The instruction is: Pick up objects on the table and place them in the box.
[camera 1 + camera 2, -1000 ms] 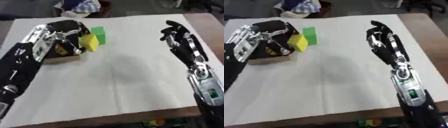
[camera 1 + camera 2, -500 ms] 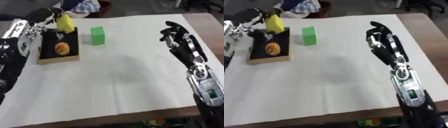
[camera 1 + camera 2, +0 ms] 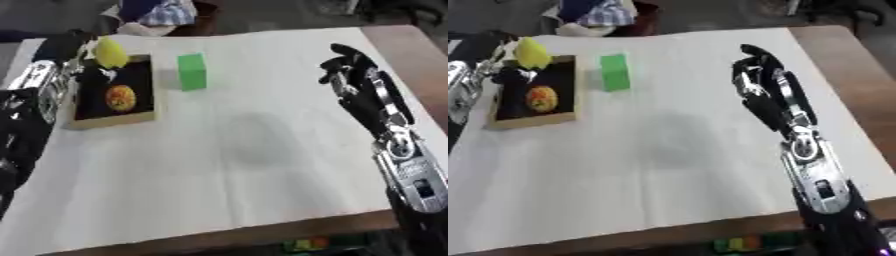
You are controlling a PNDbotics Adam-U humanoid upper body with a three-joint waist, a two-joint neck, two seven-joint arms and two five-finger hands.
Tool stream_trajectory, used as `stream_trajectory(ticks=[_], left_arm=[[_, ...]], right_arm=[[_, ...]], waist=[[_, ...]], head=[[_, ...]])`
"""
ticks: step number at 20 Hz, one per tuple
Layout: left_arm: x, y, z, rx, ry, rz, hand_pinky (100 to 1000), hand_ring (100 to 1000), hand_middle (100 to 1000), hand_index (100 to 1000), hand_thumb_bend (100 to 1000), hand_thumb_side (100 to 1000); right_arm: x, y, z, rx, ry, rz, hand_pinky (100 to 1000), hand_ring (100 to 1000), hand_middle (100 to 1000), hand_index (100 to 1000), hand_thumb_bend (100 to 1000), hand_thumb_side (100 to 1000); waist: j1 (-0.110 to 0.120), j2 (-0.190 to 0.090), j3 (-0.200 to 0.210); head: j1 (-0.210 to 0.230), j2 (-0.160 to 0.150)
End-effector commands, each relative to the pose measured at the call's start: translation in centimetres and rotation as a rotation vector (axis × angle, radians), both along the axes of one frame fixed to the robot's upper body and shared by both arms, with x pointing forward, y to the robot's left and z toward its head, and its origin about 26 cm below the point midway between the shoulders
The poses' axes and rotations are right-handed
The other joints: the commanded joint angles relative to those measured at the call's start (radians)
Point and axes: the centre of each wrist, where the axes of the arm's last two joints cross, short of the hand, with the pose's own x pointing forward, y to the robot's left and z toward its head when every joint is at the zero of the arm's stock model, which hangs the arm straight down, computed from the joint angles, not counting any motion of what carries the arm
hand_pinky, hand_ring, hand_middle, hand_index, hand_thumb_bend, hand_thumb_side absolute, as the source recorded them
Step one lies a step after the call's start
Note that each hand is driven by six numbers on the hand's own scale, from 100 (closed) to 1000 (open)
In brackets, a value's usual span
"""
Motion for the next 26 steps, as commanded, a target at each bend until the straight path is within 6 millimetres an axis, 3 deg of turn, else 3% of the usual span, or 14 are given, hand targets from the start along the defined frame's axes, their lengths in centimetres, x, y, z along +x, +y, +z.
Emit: stream_trajectory(ticks=[1, 4, 7, 10, 18, 26], left_arm=[[0.3, 0.6, 3.2, 0.027, -0.062, 0.010, 832, 839, 871, 937, 547, 654], [0.3, 0.5, 4.6, 0.041, -0.090, -0.001, 834, 840, 868, 938, 552, 656], [0.3, -0.4, 6.0, 0.011, -0.148, -0.054, 834, 817, 828, 907, 448, 598], [0.6, -1.6, 6.5, -0.039, -0.162, -0.159, 838, 818, 817, 901, 430, 580], [1.4, -3.5, 6.0, -0.046, -0.002, -0.331, 841, 820, 815, 895, 415, 596], [1.8, -4.9, 4.0, -0.080, 0.053, -0.380, 840, 816, 820, 903, 488, 749]], right_arm=[[0.1, -0.4, 0.8, 0.000, -0.024, -0.005, 752, 619, 670, 895, 100, 664], [0.1, -0.4, 0.8, 0.000, -0.023, -0.004, 752, 619, 670, 896, 100, 666], [0.1, -0.3, 0.7, 0.000, -0.022, 0.000, 752, 619, 670, 896, 100, 668], [0.2, -0.1, 0.8, 0.000, -0.025, 0.009, 752, 619, 671, 897, 100, 669], [0.4, 0.5, 1.3, 0.002, -0.032, 0.032, 752, 618, 671, 898, 100, 674], [0.5, 0.7, 1.5, 0.009, -0.035, 0.041, 751, 618, 662, 899, 100, 678]], waist=[[0.006, -0.018, -0.003], [0.007, -0.019, -0.006], [0.007, -0.019, -0.010], [0.007, -0.016, -0.019], [0.005, 0.008, -0.075], [0.002, 0.028, -0.106]], head=[[-0.002, 0.005], [-0.003, 0.005], [-0.004, 0.005], [-0.002, 0.005], [0.009, 0.005], [0.020, 0.005]])
